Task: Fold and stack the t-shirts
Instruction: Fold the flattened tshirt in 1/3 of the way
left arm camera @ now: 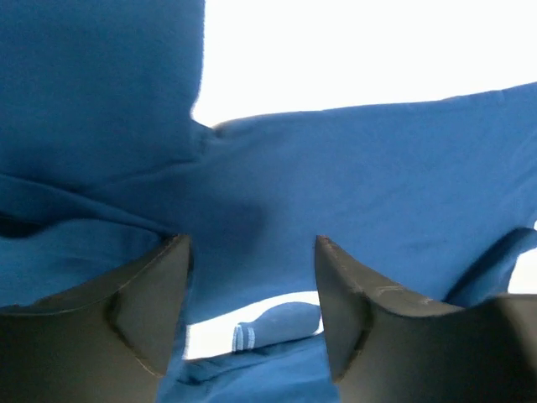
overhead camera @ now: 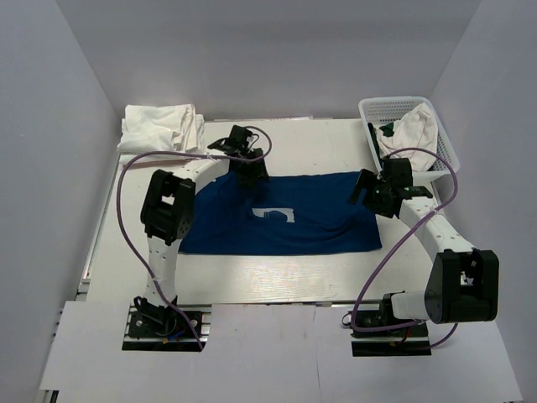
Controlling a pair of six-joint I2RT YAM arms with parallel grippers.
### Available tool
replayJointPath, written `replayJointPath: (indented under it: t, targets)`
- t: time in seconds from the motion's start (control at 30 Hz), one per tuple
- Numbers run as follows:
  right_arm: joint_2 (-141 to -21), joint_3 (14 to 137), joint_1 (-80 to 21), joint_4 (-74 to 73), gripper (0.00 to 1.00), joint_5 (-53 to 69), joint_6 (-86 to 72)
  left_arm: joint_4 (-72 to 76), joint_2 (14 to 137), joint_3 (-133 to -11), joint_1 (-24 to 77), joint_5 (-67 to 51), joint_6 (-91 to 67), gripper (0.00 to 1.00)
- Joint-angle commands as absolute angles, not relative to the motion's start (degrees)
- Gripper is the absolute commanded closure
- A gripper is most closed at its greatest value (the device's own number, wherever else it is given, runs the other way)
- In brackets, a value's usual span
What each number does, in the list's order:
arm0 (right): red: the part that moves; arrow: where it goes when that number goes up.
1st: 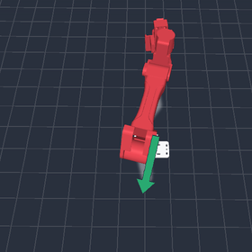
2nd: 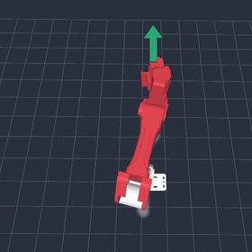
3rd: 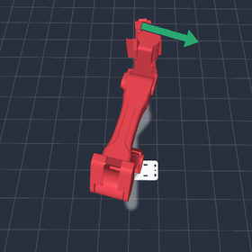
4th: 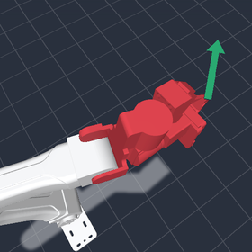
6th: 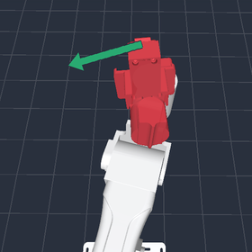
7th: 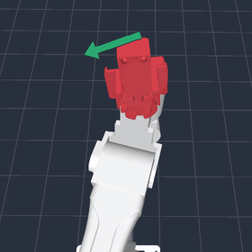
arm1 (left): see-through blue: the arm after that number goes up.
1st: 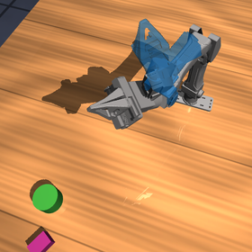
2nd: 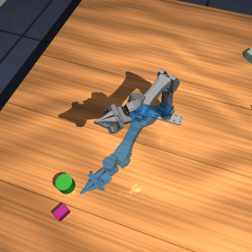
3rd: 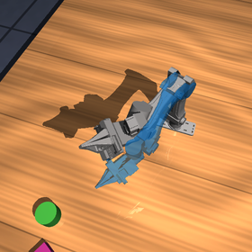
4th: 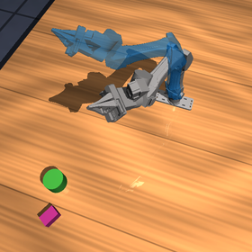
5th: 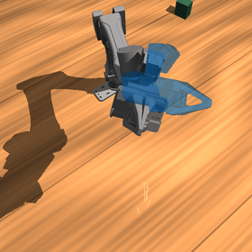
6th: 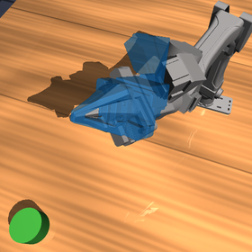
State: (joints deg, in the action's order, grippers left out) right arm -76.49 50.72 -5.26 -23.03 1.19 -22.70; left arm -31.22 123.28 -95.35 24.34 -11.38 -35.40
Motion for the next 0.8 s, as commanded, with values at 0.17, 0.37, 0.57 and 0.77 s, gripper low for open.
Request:
replayJointPath:
  t: [0.17, 0.37, 0.57, 0.77]
  targets:
    - [-77.34, 51.06, -5.36, -22.24, 0.1, 2.9, -20.74, -31.29, 113.04, -94.48, 25.14, -2.48, -34.98, 0.0]
    - [-77.87, 50.89, -5.36, -21.88, 0.1, 3.78, -20.38, -36.12, 107.06, -87.03, 24.52, 3.6, -36.73, 0.0]
    - [-78.31, 50.98, -5.36, -22.15, 0.1, 3.69, -19.34, -35.43, 105.82, -79.29, 25.66, -3.22, -37.35, 0.0]
    - [-78.57, 50.28, -5.36, -21.71, 0.1, 4.22, -19.07, -33.84, 107.57, -77.17, 27.33, -5.1, -38.5, 0.0]
